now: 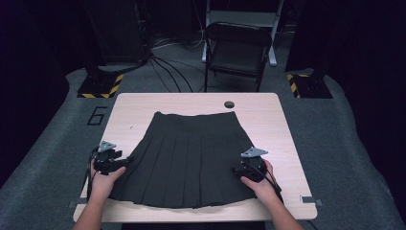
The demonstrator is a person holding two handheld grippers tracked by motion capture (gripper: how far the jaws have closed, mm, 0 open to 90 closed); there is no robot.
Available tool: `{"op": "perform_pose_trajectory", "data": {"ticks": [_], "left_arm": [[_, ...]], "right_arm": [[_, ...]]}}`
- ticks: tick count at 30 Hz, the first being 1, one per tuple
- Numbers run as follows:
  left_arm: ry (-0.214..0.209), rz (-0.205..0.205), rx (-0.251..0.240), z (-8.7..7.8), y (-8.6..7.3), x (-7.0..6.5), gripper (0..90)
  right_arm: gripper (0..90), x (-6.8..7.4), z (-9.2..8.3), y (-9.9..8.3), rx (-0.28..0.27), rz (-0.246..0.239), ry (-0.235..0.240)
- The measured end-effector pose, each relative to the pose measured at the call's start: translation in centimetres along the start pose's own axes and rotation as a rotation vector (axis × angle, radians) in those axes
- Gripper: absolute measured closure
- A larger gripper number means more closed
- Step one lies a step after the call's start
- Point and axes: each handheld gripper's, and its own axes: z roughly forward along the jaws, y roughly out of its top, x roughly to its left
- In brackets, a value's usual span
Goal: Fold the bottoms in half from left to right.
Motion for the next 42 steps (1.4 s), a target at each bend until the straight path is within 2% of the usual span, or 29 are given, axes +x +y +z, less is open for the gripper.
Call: {"op": "perform_pose_trajectory", "data": {"ticks": [4,5,6,13,18,20,21,25,26,28,30,31,32,33,34,35,36,39,41,42], "left_arm": [[-0.005,-0.005,0.025,0.6,-0.2,0.1,37.3],[-0.007,0.001,0.035,0.7,-0.2,0.0,36.8],[-0.002,0.005,0.028,0.9,-0.3,-0.1,36.6],[-0.025,0.047,0.072,1.9,-0.3,-1.0,36.6],[-0.023,0.054,0.071,2.2,-0.3,-1.4,36.8],[-0.019,0.061,0.074,2.2,-0.3,-1.4,37.1],[-0.015,0.059,0.056,2.4,-0.4,-1.5,37.1],[-0.013,0.090,0.060,2.4,-0.3,-1.8,41.5],[-0.008,0.103,0.061,2.4,-0.4,-1.9,42.9],[-0.008,0.103,0.059,2.4,-0.4,-1.9,44.0],[0.001,0.108,0.051,2.5,-0.4,-2.1,45.8],[0.002,0.109,0.038,2.6,-0.5,-2.1,47.4],[0.002,0.109,0.038,2.6,-0.5,-2.1,49.6],[-0.003,0.114,0.039,2.6,-0.5,-2.2,51.8],[-0.003,0.114,0.039,2.6,-0.5,-2.2,53.6],[-0.008,0.118,0.055,2.5,-0.4,-2.3,54.9],[-0.010,0.117,0.054,2.5,-0.4,-2.3,56.1],[-0.010,0.114,0.043,2.6,-0.4,-2.4,59.3],[-0.023,0.114,0.052,2.5,-0.4,-2.4,62.3],[-0.027,0.115,0.055,2.5,-0.4,-2.4,63.5]], "right_arm": [[31.9,-0.1,0.0,0.0,-0.001,-0.007,0.000],[31.9,-0.2,0.0,-0.1,0.003,-0.022,0.004],[31.8,-0.2,0.0,-0.1,0.002,-0.020,0.004],[31.6,-0.2,0.0,-0.1,-0.005,-0.021,0.004],[31.5,-0.3,-0.1,-0.1,-0.005,-0.023,-0.003],[31.5,-0.2,-0.1,-0.1,-0.010,-0.005,-0.007],[31.5,-0.2,-0.2,-0.1,-0.001,0.000,-0.005],[31.5,-0.5,-0.3,-0.3,-0.009,-0.020,-0.016],[31.5,-0.5,-0.3,-0.2,-0.008,-0.001,-0.019],[31.5,-0.7,-0.5,-0.2,-0.016,0.017,-0.027],[31.5,-1.1,-0.7,-0.3,-0.018,0.003,-0.038],[31.3,-1.1,-0.7,-0.3,-0.015,0.033,-0.043],[31.3,-1.1,-0.7,-0.3,-0.015,0.033,-0.043],[30.8,-1.7,-0.8,-0.4,-0.012,0.028,-0.060],[30.6,-1.7,-0.8,-0.4,-0.011,0.057,-0.072],[30.3,-2.0,-0.8,-0.5,-0.013,0.056,-0.073],[30.1,-2.1,-0.9,-0.5,-0.011,0.074,-0.079],[30.0,-2.7,-1.1,-0.6,-0.018,0.069,-0.090],[29.6,-3.2,-1.3,-0.8,-0.026,0.105,-0.107],[29.6,-3.5,-1.4,-0.8,-0.020,0.103,-0.106]]}}
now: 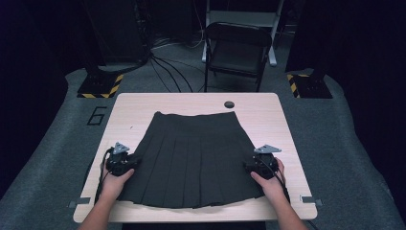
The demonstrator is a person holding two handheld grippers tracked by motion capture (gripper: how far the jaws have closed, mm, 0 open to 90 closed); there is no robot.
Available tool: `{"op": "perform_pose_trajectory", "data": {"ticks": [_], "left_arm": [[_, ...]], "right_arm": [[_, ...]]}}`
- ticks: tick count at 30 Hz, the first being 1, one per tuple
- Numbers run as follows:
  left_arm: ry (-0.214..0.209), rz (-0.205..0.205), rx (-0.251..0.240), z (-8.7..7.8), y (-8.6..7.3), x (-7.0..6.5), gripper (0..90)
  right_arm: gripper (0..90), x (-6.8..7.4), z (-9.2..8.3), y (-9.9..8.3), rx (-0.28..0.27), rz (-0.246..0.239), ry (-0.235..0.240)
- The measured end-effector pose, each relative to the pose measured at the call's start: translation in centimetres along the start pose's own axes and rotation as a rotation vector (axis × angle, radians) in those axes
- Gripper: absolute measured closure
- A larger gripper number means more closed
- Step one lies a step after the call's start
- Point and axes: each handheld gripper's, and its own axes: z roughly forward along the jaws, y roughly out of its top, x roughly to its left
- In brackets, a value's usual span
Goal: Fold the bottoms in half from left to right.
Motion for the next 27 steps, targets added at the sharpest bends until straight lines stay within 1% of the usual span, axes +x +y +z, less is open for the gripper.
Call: {"op": "perform_pose_trajectory", "data": {"ticks": [1,2,3,4,6,7,8,10,11,12,14,15,16,18,20,21,22,23,24,25,26,27], "left_arm": [[-0.003,-0.002,0.001,0.0,0.0,0.0,64.8],[-0.003,-0.002,0.001,0.0,0.0,0.0,66.5],[-0.004,-0.004,-0.002,0.0,0.0,0.0,68.5],[-0.008,-0.008,-0.001,0.0,0.0,0.0,68.5],[-0.007,-0.017,-0.003,0.0,0.0,-0.1,70.2],[-0.010,-0.023,0.004,0.0,0.1,-0.1,71.4],[-0.013,-0.026,0.003,0.0,0.1,-0.1,72.1],[-0.014,-0.024,0.001,0.0,0.1,0.0,73.2],[-0.009,-0.028,-0.008,0.1,0.1,-0.1,74.0],[-0.014,-0.030,-0.007,0.1,0.1,0.0,74.9],[-0.018,-0.037,-0.009,0.1,0.0,0.0,75.6],[-0.018,-0.037,-0.009,0.1,0.0,0.0,76.1],[-0.026,-0.041,0.000,0.0,0.1,0.1,76.7],[-0.031,-0.048,0.001,0.0,0.1,0.1,78.1],[-0.033,-0.058,-0.001,0.0,0.1,0.2,78.5],[-0.032,-0.061,-0.001,0.0,0.1,0.2,78.8],[-0.035,-0.069,-0.004,0.0,0.0,0.2,79.1],[-0.036,-0.074,-0.004,0.0,0.0,0.3,79.3],[-0.038,-0.082,-0.010,0.1,0.0,0.3,79.4],[-0.038,-0.082,-0.010,0.1,0.0,0.3,79.7],[-0.043,-0.082,0.002,0.0,0.1,0.3,79.7],[-0.039,-0.084,-0.006,0.0,0.1,0.3,80.7]], "right_arm": [[29.6,-0.2,0.0,-0.1,0.000,0.011,-0.005],[29.6,-0.2,0.0,-0.1,0.000,0.011,-0.005],[29.3,-0.8,0.0,-0.3,0.007,0.028,-0.009],[29.3,-0.8,0.0,-0.3,0.007,0.028,-0.009],[29.3,-1.1,0.1,-0.4,0.009,0.052,-0.013],[29.3,-1.3,0.3,-0.5,0.018,0.055,-0.025],[29.2,-1.3,0.3,-0.5,0.027,0.070,-0.025],[28.8,-1.4,0.4,-0.6,0.030,0.062,-0.021],[28.5,-1.5,0.4,-0.7,0.031,0.061,-0.020],[28.2,-1.5,0.4,-0.6,0.033,0.073,-0.022],[27.8,-1.6,0.5,-0.7,0.033,0.073,-0.018],[27.9,-1.6,0.5,-0.7,0.031,0.084,-0.012],[29.0,-1.7,0.5,-0.7,0.034,0.085,-0.009],[29.7,-1.6,0.5,-0.7,0.033,0.094,-0.005],[33.3,-1.7,0.5,-0.7,0.028,0.071,-0.002],[36.2,-1.6,0.4,-0.7,0.025,0.070,0.001],[42.1,-1.6,0.4,-0.7,0.024,0.052,0.013],[45.0,-1.4,0.4,-0.6,0.021,0.071,0.017],[48.6,-1.4,0.3,-0.6,0.023,0.056,0.029],[48.6,-1.4,0.3,-0.6,0.023,0.056,0.029],[51.9,-1.3,0.3,-0.6,0.021,0.061,0.036],[61.1,-1.3,0.2,-0.6,0.033,0.057,0.056]]}}
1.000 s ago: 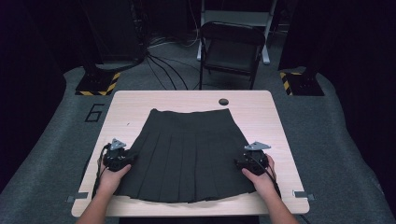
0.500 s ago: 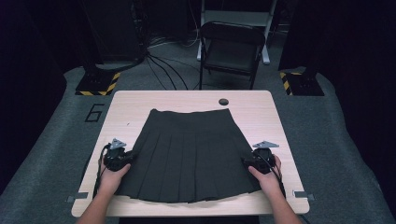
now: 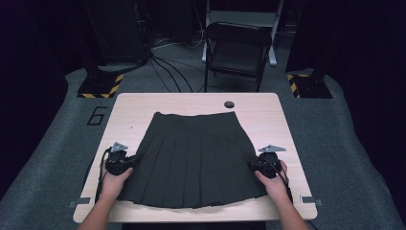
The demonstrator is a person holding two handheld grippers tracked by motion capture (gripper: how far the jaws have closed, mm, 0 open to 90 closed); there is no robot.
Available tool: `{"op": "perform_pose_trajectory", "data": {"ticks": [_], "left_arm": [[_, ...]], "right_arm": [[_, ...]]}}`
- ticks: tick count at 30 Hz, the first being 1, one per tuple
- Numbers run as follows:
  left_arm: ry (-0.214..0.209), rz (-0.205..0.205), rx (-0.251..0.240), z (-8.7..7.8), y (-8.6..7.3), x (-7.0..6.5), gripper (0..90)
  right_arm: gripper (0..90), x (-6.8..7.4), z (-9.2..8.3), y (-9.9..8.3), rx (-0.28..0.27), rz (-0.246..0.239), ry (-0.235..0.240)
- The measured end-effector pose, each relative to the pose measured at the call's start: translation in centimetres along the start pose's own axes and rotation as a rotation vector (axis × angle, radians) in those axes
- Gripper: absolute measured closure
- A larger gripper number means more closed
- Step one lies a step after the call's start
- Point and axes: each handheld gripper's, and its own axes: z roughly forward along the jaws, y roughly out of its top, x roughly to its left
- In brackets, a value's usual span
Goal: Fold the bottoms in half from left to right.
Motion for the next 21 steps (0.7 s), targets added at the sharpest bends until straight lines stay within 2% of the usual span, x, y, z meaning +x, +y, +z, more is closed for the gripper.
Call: {"op": "perform_pose_trajectory", "data": {"ticks": [1,4,5,7,11,14,15,18,20,21], "left_arm": [[0.000,-0.001,0.001,0.0,0.0,0.0,80.7],[-0.001,0.005,0.003,-0.1,0.1,-0.1,82.1],[-0.006,0.006,0.018,-0.3,0.2,0.0,83.0],[-0.009,-0.007,0.016,-0.5,0.2,0.2,83.7],[-0.003,-0.039,0.008,-0.9,0.1,0.7,84.2],[0.009,-0.040,0.014,-1.3,0.1,0.9,84.4],[0.021,-0.042,0.017,-1.5,0.1,1.0,84.4],[0.028,-0.047,0.024,-1.8,0.1,1.0,84.4],[0.019,-0.082,0.027,-2.4,-0.1,1.3,84.4],[0.019,-0.082,0.027,-2.4,-0.1,1.3,84.4]], "right_arm": [[61.1,0.0,0.0,0.0,0.000,0.000,0.000],[72.5,0.3,0.0,0.2,0.015,0.012,0.032],[80.0,0.4,0.0,0.4,0.018,-0.015,0.040],[83.0,0.8,-0.1,0.5,0.025,-0.026,0.037],[83.9,1.2,-0.3,0.6,0.027,-0.049,0.052],[84.1,1.6,-0.4,0.7,0.026,-0.028,0.066],[84.2,1.8,-0.5,0.8,0.028,-0.043,0.085],[84.2,2.1,-0.6,0.8,0.032,-0.055,0.099],[84.2,2.7,-0.6,0.8,0.030,-0.069,0.116],[84.2,2.9,-0.6,0.9,0.034,-0.082,0.117]]}}
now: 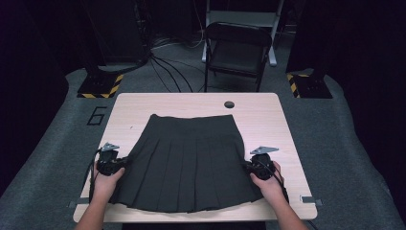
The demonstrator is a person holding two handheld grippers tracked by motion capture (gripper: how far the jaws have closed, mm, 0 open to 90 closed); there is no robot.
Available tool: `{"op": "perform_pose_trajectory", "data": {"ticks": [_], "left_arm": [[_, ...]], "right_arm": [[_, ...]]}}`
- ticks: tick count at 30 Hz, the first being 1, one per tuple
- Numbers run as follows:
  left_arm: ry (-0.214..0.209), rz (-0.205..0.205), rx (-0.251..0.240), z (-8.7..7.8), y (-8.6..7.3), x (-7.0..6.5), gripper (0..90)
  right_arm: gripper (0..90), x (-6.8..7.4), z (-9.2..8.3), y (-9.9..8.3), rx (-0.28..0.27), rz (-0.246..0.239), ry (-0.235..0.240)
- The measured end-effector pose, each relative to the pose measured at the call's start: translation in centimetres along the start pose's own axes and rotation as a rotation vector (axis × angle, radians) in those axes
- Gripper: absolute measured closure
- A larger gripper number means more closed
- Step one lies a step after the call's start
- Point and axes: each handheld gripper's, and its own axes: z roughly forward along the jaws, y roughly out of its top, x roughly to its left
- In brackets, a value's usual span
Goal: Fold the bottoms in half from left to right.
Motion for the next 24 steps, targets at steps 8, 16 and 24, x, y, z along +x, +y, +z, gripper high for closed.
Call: {"op": "perform_pose_trajectory", "data": {"ticks": [8,16,24], "left_arm": [[0.022,-0.041,0.008,-1.0,-0.6,1.0,84.4],[0.030,-0.060,0.005,-1.2,-0.9,1.4,83.9],[0.012,-0.055,-0.004,-1.3,-0.8,1.6,80.4]], "right_arm": [[84.1,1.0,0.3,0.1,0.008,-0.001,0.035],[82.5,1.6,0.5,0.1,0.011,-0.028,0.043],[74.5,1.3,0.4,0.0,0.017,-0.002,0.056]]}}
